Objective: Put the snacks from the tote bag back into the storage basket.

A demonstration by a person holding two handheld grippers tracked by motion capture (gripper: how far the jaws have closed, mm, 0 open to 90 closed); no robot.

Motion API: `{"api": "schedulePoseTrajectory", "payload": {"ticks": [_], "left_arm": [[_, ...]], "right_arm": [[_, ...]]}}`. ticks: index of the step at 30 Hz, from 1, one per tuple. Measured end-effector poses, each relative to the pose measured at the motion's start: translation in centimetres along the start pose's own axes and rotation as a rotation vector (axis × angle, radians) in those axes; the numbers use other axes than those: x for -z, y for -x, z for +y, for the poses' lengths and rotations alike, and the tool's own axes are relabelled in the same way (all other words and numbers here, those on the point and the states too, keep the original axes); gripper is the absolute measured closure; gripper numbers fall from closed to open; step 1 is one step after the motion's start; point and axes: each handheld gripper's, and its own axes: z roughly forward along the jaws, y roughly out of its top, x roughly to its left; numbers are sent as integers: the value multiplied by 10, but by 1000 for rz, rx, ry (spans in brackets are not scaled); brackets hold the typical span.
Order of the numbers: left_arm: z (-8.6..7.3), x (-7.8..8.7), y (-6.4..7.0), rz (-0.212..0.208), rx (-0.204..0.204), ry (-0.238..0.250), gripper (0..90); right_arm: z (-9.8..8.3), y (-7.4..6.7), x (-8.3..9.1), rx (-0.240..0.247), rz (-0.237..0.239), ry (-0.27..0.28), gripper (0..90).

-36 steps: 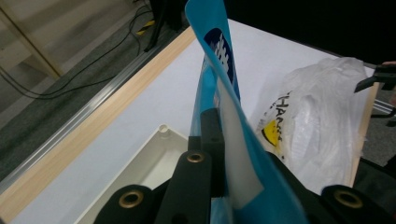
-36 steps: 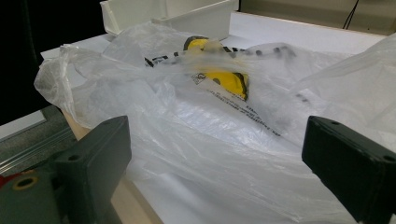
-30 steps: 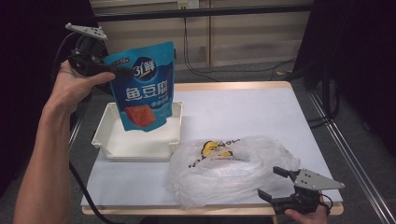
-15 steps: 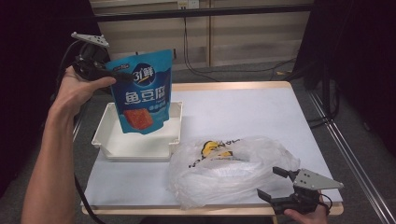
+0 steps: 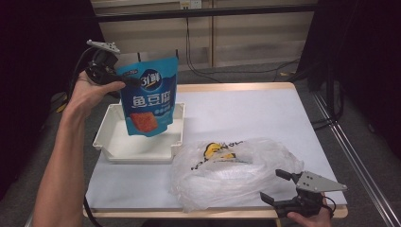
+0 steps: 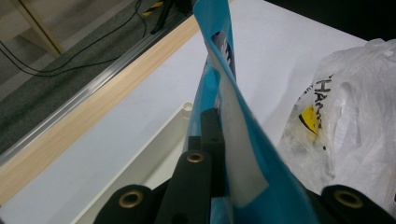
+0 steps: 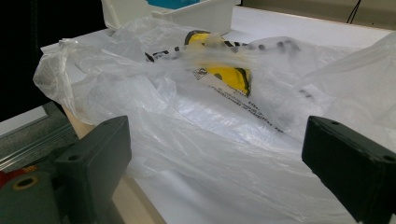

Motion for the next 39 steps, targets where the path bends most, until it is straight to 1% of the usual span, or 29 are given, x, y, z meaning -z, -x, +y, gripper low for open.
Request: {"api": "schedulePoseTrajectory", "payload": {"ticks": [1,2,3,4,5,6,7,9,10,11,12,13,14,16,18,21,23,25,26,28,29,30,31,32,33,35,36,38,39], "left_arm": [[0,-3,-1,-6,1,0,900],[-1,-6,-1,-6,17,-3,900],[-1,-9,-2,-8,21,3,900],[-1,-11,-3,-12,16,-2,900],[-1,-15,-4,-15,22,-2,900],[-2,-16,-5,-18,13,-6,900],[-2,-19,-6,-20,19,0,900],[-3,-23,-7,-26,5,1,900],[-3,-25,-6,-19,5,9,900],[-2,-27,-6,-18,-6,15,900],[-3,-29,-6,-6,-8,37,900],[-4,-31,-7,-5,-10,51,900],[-5,-33,-10,-20,4,59,900],[-7,-36,-12,-24,13,79,900],[-11,-40,-15,-14,18,76,900],[-16,-45,-19,-25,31,87,900],[-20,-47,-21,-26,37,91,900],[-23,-50,-23,-23,38,89,900],[-24,-50,-24,-29,44,93,900],[-25,-53,-24,-23,34,79,900],[-25,-54,-24,-32,35,81,900],[-25,-55,-24,-18,41,76,900],[-25,-57,-24,-23,45,68,900],[-24,-60,-23,-13,43,54,900],[-23,-61,-23,-17,46,66,900],[-21,-61,-23,-19,40,65,900],[-21,-61,-23,-14,36,59,900],[-22,-62,-27,-2,39,64,900],[-22,-63,-29,6,53,58,900]], "right_arm": [[0,0,0,0,1,0,85],[0,0,0,0,3,-2,85],[0,0,0,1,4,-2,85],[0,0,0,1,6,-1,85],[0,0,0,1,7,-2,85],[0,0,0,1,9,-4,85],[0,0,0,2,11,-4,85],[-1,0,0,0,12,-6,85],[-1,0,0,0,12,-7,85],[-1,0,0,0,13,-7,85],[-1,-1,0,1,13,-8,85],[-1,0,0,3,13,-7,85],[-1,0,-1,4,17,-9,84],[-1,-1,-1,5,17,-14,84],[-1,-1,-1,8,19,-14,84],[-1,-2,-1,8,21,-14,84],[-1,-1,-1,10,21,-13,84],[-1,-1,-1,10,17,-17,84],[-1,-1,-1,11,18,-17,84],[-1,-2,-2,9,20,-18,84],[-1,-2,-2,14,23,-16,83],[-1,-2,-2,13,24,-17,83],[0,-3,-2,15,21,-17,83],[0,-3,-2,16,22,-15,83],[0,-3,-3,17,23,-16,83],[0,-3,-3,19,26,-17,83],[0,-3,-3,18,27,-16,83],[0,-3,-3,18,27,-18,83],[0,-3,-3,21,29,-20,83]]}}
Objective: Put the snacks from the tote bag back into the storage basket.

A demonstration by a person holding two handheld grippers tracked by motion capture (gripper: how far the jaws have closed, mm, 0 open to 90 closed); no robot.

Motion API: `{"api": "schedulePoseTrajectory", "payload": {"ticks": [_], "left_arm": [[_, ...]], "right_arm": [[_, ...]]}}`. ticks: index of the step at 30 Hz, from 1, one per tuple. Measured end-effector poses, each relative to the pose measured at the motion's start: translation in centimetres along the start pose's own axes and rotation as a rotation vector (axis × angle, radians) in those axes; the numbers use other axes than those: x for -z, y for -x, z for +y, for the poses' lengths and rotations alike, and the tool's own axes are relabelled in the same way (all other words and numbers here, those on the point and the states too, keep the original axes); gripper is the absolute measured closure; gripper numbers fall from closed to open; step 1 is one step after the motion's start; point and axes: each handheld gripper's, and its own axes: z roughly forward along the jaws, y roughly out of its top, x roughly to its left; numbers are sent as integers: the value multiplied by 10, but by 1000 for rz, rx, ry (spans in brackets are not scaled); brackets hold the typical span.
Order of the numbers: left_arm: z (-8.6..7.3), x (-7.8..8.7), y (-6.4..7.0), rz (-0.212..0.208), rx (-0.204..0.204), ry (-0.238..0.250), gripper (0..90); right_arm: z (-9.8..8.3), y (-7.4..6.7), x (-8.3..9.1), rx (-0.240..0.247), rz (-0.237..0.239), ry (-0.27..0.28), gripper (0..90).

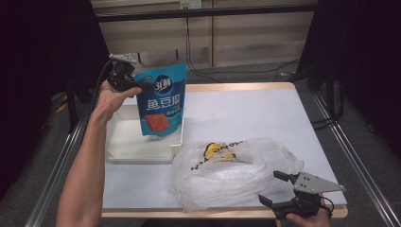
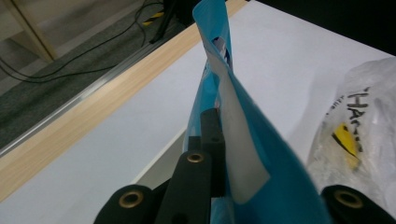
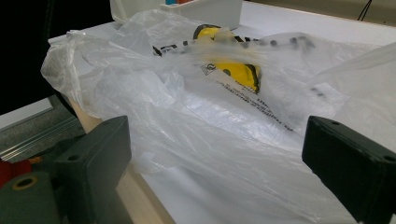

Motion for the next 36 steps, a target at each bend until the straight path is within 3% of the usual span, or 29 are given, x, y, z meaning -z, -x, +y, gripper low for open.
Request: {"api": "schedulePoseTrajectory", "payload": {"ticks": [3,5,11,13,18,20,21,23,25,29,33,36], "left_arm": [[1,-4,-6,58,8,-13,900],[4,-6,-8,88,-10,-26,900],[10,-10,-5,144,-57,-65,877],[8,-10,-7,151,-55,-51,843],[4,-11,-7,166,-30,-23,716],[5,-12,-7,144,-12,-13,669],[5,-13,-6,143,-24,-20,665],[5,-14,-6,154,-11,-16,580],[3,-12,-8,168,15,-19,457],[-4,-8,-11,180,81,-35,354],[-4,-7,-11,179,82,-35,257],[-6,-7,-13,178,106,-18,181]], "right_arm": [[1,0,0,0,1,8,83],[1,1,-1,-3,2,5,83],[0,1,-2,0,4,4,83],[0,0,-2,-3,8,8,83],[0,1,-3,-1,12,2,83],[0,1,-4,-1,14,2,83],[0,1,-4,-5,13,1,82],[0,2,-5,-4,16,-1,80],[0,2,-6,-1,19,-4,80],[0,3,-7,-4,22,-6,80],[0,7,-8,-9,16,-3,80],[0,7,-9,-10,19,-2,80]]}}
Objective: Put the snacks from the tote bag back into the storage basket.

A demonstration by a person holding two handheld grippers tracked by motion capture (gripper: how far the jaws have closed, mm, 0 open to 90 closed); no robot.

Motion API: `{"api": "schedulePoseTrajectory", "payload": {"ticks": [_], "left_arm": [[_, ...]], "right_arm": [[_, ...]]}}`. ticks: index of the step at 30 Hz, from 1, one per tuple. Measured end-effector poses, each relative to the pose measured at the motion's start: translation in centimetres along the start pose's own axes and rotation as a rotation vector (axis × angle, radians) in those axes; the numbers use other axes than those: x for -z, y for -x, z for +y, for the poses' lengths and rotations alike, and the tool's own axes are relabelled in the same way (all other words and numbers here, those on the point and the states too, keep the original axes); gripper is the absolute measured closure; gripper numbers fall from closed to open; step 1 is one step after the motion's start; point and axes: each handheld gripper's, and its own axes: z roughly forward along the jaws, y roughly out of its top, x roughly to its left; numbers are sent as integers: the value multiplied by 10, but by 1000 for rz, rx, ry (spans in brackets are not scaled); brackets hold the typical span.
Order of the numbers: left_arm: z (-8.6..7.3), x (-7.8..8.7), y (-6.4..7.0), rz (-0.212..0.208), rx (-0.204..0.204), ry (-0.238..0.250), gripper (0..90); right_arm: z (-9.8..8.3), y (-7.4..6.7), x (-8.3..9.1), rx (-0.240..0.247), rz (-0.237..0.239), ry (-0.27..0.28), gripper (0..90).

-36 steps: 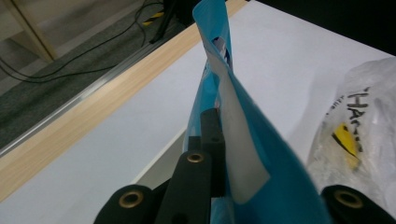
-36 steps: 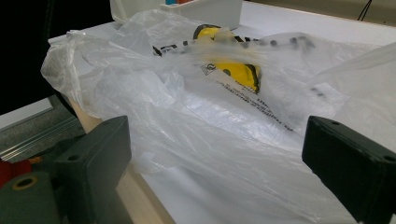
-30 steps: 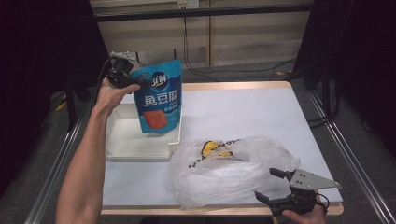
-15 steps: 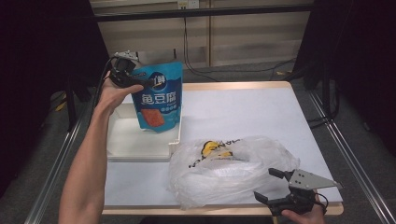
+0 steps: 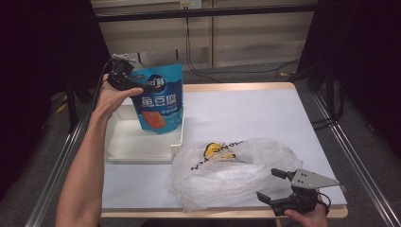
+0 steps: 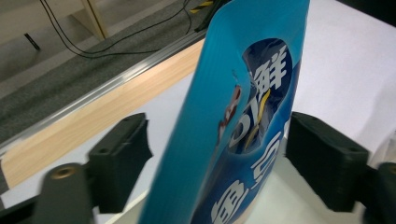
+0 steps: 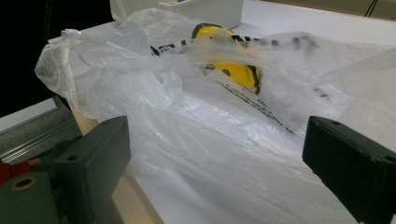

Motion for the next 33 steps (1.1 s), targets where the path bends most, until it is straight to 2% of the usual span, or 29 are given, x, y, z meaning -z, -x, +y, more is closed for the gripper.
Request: {"api": "schedulePoseTrajectory", "payload": {"ticks": [3,4,6,7,8,11,13,16,18,19,20,22,25,28,33], "left_arm": [[-2,2,-4,4,23,-26,122],[-2,3,-5,-7,26,-35,103],[-4,6,-5,-6,37,-27,72],[-4,7,-4,-6,26,-26,55],[-5,7,-3,-12,31,-18,48],[-4,10,0,0,16,-17,37],[-5,12,2,5,25,11,36],[-9,14,4,17,30,4,31],[-13,18,4,25,54,49,34],[-14,18,4,37,70,49,25],[-16,19,4,53,62,39,22],[-19,21,5,45,66,37,29],[-23,27,8,55,45,69,31],[-26,33,9,79,43,71,33],[-26,46,15,86,22,92,33]], "right_arm": [[0,1,-1,4,0,-2,80],[1,1,-2,0,1,-4,80],[1,1,-3,3,4,-3,80],[1,2,-3,2,7,-4,80],[1,2,-3,0,7,-6,80],[1,1,-3,8,6,-3,80],[1,-1,-2,11,5,-7,80],[2,-5,0,20,5,-3,80],[2,-7,0,19,2,-10,80],[2,-8,0,21,3,-11,80],[2,-8,0,24,2,-10,80],[2,-9,0,27,-3,-16,80],[2,-9,-1,26,0,-18,81],[2,-9,-2,25,-5,-17,81],[2,-8,-1,22,-15,-14,81]]}}
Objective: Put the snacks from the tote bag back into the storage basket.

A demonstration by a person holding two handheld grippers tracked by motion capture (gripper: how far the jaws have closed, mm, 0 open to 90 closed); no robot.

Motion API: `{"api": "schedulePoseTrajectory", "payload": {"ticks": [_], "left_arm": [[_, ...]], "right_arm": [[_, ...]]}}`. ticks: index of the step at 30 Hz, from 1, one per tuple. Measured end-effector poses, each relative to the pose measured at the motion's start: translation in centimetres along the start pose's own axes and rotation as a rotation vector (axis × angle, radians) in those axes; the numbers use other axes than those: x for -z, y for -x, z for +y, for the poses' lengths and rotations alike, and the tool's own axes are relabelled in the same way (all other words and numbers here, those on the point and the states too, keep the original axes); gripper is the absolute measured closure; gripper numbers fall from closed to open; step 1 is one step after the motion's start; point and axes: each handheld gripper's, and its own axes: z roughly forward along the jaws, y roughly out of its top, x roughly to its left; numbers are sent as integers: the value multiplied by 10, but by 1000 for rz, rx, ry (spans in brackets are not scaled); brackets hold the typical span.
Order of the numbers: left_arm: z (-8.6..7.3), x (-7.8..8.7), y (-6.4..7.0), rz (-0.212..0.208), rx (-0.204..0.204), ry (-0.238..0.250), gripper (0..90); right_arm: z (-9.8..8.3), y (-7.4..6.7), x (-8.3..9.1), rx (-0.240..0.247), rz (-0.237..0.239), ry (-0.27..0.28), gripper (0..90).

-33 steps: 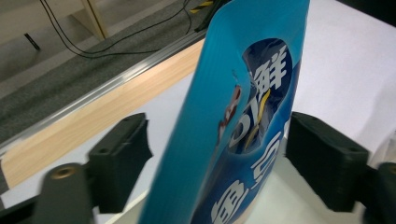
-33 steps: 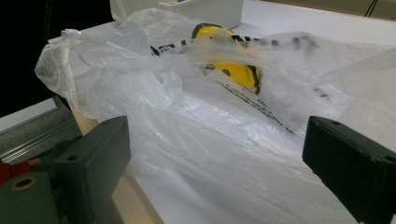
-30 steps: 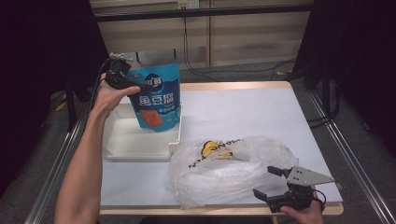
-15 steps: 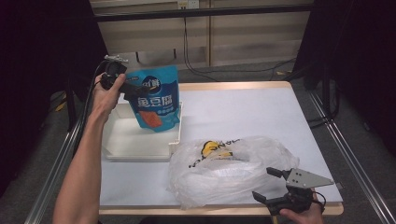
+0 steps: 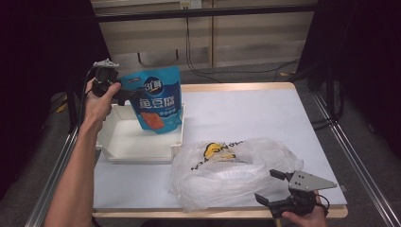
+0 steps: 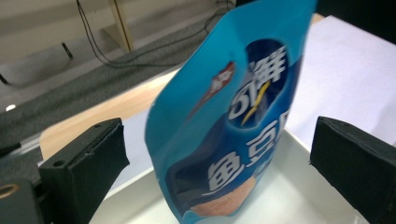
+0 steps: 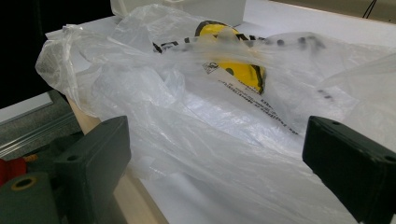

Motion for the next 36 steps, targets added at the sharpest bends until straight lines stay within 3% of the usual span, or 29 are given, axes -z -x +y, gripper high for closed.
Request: {"api": "schedulePoseTrajectory", "payload": {"ticks": [5,7,10,16,18,28,32,34,36], "left_arm": [[-5,7,10,16,-18,24,33],[-9,10,11,-4,-6,37,31],[-13,14,16,5,-36,28,31],[-16,24,29,63,-84,52,23],[-21,27,31,47,-58,81,25],[-50,42,42,42,-73,132,30],[-64,54,51,-6,-42,192,47],[-70,59,57,10,-50,191,47],[-77,62,61,-3,-49,200,46]], "right_arm": [[0,0,0,-2,-2,-1,84],[0,0,0,-1,-4,2,84],[0,0,0,-4,-9,-1,84],[0,0,-1,-2,-4,1,88],[0,0,0,0,-9,2,90],[0,0,0,1,-17,2,93],[0,0,0,0,-22,2,92],[0,0,0,-1,-22,1,92],[1,0,0,0,-20,2,92]]}}
